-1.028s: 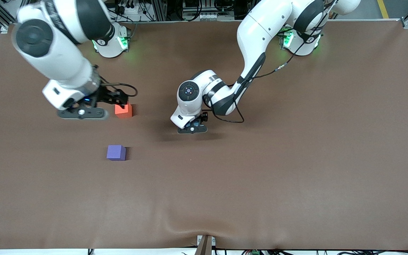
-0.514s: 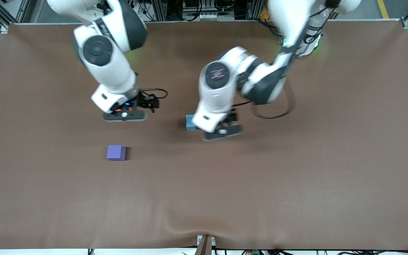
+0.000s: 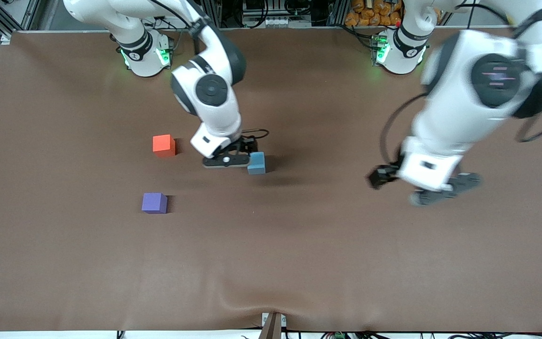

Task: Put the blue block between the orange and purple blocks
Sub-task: 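Grasp the blue cube with the right gripper while the left gripper releases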

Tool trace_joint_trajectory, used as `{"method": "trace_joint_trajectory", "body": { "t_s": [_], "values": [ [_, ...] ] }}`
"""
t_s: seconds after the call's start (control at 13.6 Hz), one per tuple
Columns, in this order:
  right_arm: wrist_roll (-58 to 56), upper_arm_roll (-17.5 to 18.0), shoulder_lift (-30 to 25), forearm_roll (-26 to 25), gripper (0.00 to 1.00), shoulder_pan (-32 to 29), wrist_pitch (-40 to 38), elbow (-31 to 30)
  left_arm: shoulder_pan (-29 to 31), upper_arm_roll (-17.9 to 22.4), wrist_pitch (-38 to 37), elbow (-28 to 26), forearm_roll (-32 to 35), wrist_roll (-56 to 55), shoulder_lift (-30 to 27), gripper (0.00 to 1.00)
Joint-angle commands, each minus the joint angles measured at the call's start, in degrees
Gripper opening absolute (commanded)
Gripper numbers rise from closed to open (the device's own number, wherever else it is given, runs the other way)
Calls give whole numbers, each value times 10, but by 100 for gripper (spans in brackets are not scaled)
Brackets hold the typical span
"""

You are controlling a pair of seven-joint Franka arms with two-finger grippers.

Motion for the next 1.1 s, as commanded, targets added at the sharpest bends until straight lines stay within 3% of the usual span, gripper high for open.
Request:
{"method": "trace_joint_trajectory", "body": {
  "t_s": [0.0, 0.22, 0.44, 0.66, 1.03],
  "values": [
    [74, -7, 75, -36, 100, 33, -8, 79, 53, -8, -32, -22, 3, 73, -31, 100],
    [142, -6, 133, -82, 100, 53, -6, 118, 98, -9, -35, -45, 34, 169, -55, 100],
    [163, -6, 142, -85, 100, 59, 19, 117, 124, -8, -17, -85, 35, 200, -78, 100],
    [182, -6, 147, -83, 100, 55, 115, 79, 135, -10, 49, -187, 34, 216, -143, 100],
    [159, -6, 140, -84, 100, 52, 109, 69, 137, -14, 28, -189, 32, 230, -162, 100]
  ]
}}
